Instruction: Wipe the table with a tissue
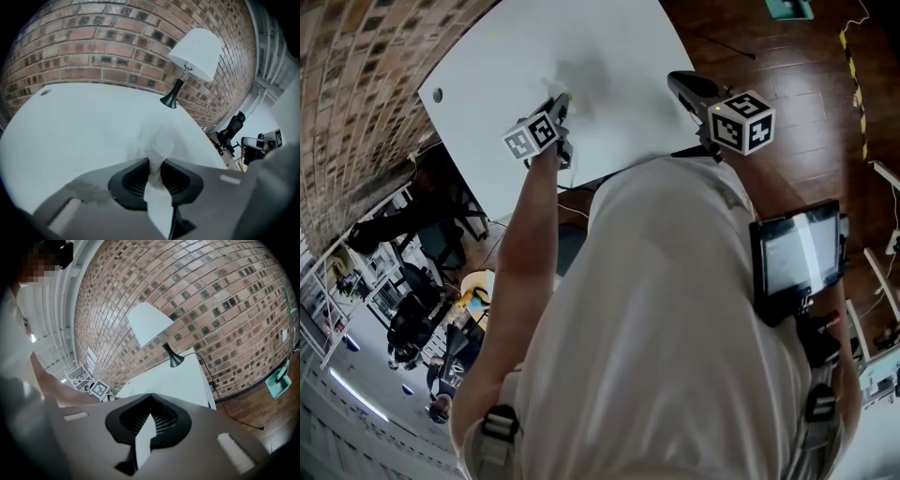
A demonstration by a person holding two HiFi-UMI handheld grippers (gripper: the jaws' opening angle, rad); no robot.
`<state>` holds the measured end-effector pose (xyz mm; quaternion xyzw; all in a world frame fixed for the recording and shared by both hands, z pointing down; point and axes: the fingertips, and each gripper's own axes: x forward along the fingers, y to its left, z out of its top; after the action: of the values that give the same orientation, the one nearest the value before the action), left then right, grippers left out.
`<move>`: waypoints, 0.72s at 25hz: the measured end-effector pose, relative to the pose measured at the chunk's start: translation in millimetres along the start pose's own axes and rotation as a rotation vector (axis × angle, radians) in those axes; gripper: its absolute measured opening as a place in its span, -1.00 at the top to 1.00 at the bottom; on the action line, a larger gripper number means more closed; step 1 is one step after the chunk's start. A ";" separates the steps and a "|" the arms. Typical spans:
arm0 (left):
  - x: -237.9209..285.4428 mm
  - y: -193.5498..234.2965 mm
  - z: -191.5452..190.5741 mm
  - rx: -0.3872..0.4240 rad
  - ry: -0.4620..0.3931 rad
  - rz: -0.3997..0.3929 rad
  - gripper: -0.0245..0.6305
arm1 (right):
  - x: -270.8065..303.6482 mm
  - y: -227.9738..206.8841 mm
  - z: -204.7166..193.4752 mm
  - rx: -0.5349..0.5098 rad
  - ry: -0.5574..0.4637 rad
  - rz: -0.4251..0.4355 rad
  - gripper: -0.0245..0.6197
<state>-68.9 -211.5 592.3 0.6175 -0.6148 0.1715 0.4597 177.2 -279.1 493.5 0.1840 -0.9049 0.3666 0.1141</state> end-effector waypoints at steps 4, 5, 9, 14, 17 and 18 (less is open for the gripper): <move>16.3 -20.1 -18.3 0.045 0.027 0.028 0.68 | -3.0 -1.7 -0.5 -0.006 0.011 0.011 0.90; 18.9 -28.0 -19.4 0.071 0.023 0.042 0.68 | -3.6 -2.1 -0.8 -0.007 0.013 0.012 0.90; 20.0 -61.2 -21.3 0.205 0.034 0.038 0.68 | -1.1 9.1 -3.0 -0.003 0.015 0.004 0.90; 54.6 -107.0 -33.3 0.284 0.049 0.030 0.68 | -10.2 -6.6 -1.5 0.012 0.020 0.003 0.90; 62.3 -133.1 -39.6 0.331 0.060 -0.031 0.68 | -13.6 -17.6 -3.1 0.023 0.016 -0.002 0.90; 61.1 -139.8 -43.6 0.338 0.066 -0.066 0.68 | -13.3 -18.3 -3.5 0.031 0.011 -0.006 0.90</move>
<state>86.1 -239.3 612.5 0.6998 -0.5411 0.2773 0.3748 197.1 -285.4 502.8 0.1865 -0.8979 0.3812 0.1173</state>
